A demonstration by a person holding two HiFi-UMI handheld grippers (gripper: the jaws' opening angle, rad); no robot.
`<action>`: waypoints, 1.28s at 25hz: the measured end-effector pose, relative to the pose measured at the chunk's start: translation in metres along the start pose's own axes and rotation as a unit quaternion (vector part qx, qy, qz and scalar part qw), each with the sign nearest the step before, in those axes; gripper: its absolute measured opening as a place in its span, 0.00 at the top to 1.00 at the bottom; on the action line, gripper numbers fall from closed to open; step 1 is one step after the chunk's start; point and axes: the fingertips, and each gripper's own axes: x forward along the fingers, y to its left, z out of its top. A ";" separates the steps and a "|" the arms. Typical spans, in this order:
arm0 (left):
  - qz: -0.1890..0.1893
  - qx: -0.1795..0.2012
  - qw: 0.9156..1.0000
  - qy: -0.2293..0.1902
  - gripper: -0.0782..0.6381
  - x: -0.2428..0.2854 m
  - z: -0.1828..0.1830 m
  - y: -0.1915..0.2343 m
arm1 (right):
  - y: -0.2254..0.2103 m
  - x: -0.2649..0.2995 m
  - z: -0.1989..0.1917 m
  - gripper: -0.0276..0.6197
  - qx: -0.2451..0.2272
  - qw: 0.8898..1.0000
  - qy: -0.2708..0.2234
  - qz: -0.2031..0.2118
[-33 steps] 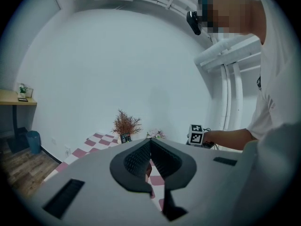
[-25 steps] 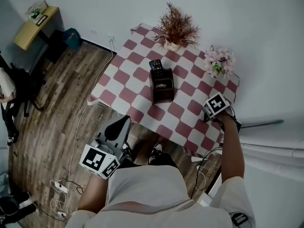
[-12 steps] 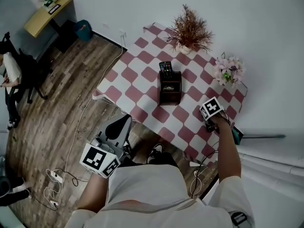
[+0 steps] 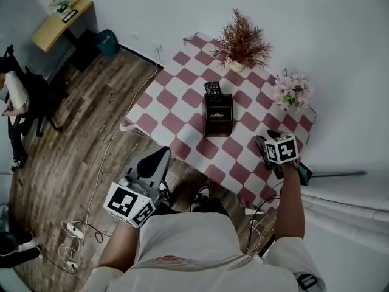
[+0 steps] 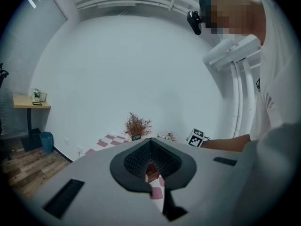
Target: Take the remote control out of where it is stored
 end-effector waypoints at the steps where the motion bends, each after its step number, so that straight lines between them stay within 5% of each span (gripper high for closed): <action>1: -0.003 0.001 1.000 -0.001 0.88 0.000 0.002 0.000 | 0.006 -0.012 0.010 0.63 0.008 0.999 -0.034 0.002; 7: -0.022 0.014 1.000 -0.014 0.88 0.002 0.017 0.000 | 0.030 -0.085 0.052 0.87 0.018 0.978 -0.206 -0.035; 16: -0.032 0.036 0.998 -0.035 0.88 -0.006 0.042 0.009 | 0.097 -0.176 0.089 0.93 0.083 0.913 -0.397 -0.032; 19: -0.037 0.040 0.998 -0.042 0.88 -0.011 0.047 0.011 | 0.124 -0.196 0.101 0.93 0.067 0.896 -0.437 -0.040; 23: -0.045 0.053 0.996 -0.055 0.88 -0.019 0.054 0.009 | 0.148 -0.204 0.109 0.93 0.033 0.894 -0.444 -0.047; 32: -0.047 0.065 0.995 -0.065 0.88 -0.027 0.059 0.011 | 0.158 -0.194 0.105 0.93 0.046 0.905 -0.422 -0.044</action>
